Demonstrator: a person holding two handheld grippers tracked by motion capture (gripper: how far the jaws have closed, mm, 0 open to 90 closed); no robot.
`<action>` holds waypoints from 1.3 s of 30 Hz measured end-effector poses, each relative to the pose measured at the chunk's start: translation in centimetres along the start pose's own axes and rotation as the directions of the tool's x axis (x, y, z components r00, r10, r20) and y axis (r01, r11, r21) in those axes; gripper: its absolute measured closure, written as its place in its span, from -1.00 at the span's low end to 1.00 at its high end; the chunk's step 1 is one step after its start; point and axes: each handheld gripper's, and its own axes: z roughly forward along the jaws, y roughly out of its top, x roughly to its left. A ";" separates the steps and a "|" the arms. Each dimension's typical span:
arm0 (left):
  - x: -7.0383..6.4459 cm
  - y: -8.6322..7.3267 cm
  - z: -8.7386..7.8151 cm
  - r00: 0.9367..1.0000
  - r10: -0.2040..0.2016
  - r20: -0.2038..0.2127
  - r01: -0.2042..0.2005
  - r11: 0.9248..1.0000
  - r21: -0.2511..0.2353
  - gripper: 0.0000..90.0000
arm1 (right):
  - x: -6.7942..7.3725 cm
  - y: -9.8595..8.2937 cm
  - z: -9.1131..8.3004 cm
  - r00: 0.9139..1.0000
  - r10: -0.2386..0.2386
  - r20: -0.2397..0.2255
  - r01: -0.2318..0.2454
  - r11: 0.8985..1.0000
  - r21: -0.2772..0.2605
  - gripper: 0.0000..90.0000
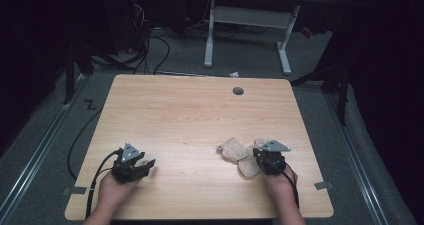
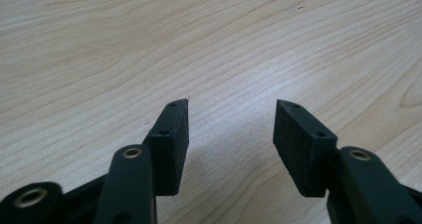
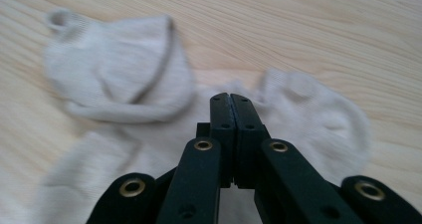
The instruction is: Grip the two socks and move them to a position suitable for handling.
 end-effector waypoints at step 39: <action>-0.2 0.1 -1.1 1.000 -0.018 0.011 0.018 1.000 -0.023 0.06 | -2.2 -0.7 -0.6 0.998 0.022 0.056 -0.023 0.999 0.027 0.97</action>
